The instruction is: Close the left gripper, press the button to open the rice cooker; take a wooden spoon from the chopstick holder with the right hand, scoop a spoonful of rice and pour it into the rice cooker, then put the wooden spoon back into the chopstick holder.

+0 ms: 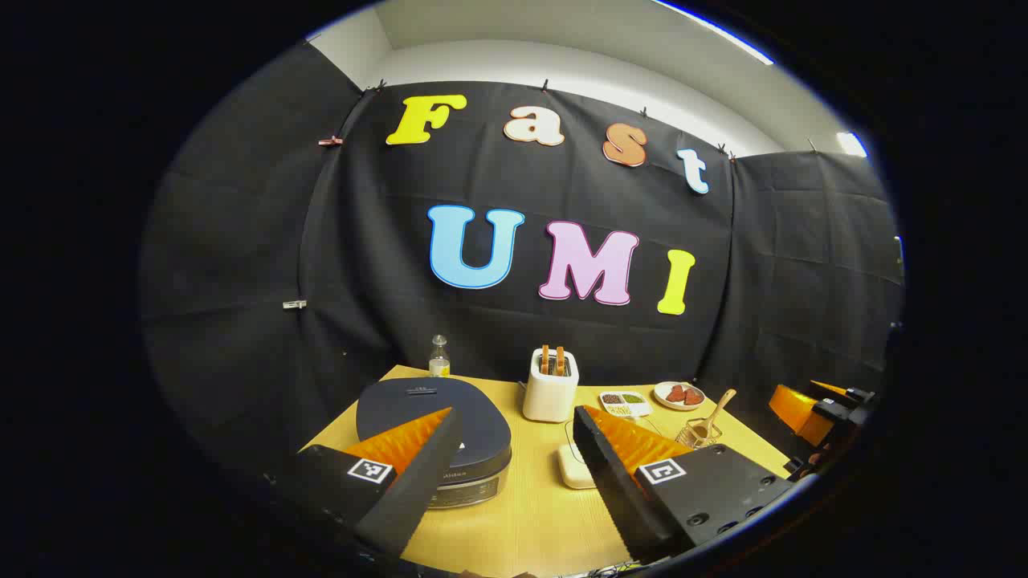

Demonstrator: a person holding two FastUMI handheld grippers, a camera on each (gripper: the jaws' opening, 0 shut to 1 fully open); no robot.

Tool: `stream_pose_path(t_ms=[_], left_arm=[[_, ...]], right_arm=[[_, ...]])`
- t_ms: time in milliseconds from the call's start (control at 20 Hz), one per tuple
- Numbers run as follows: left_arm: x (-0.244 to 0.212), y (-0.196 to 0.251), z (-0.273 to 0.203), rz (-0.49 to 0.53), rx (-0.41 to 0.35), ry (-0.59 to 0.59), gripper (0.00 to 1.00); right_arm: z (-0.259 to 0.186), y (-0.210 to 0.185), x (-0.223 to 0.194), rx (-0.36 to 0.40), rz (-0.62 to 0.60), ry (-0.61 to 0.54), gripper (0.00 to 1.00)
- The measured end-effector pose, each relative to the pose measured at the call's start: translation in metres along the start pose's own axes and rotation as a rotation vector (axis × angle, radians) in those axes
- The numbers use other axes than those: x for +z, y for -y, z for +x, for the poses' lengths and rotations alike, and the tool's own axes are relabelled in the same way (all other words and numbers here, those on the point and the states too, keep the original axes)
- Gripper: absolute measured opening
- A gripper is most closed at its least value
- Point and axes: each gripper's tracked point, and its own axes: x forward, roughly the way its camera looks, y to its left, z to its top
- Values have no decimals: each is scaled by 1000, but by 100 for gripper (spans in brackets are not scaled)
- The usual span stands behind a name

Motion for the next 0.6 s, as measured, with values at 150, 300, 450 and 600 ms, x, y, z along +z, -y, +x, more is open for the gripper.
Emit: stream_pose_path(t_ms=[150, 300, 450, 600], left_arm=[[2, 1, 1, 25, -6, 7, 95], [-1, 4, 0, 40, -24, 10, 96], [-2, 1, -1, 44, -20, 12, 95], [-7, -3, -3, 31, -15, 8, 96]], right_arm=[[4, 4, 0, -25, 6, 5, 97], [4, -1, -12, -22, 27, -31, 97], [4, -6, -15, -13, 20, -38, 97], [5, -13, -11, 0, 17, -29, 97]])
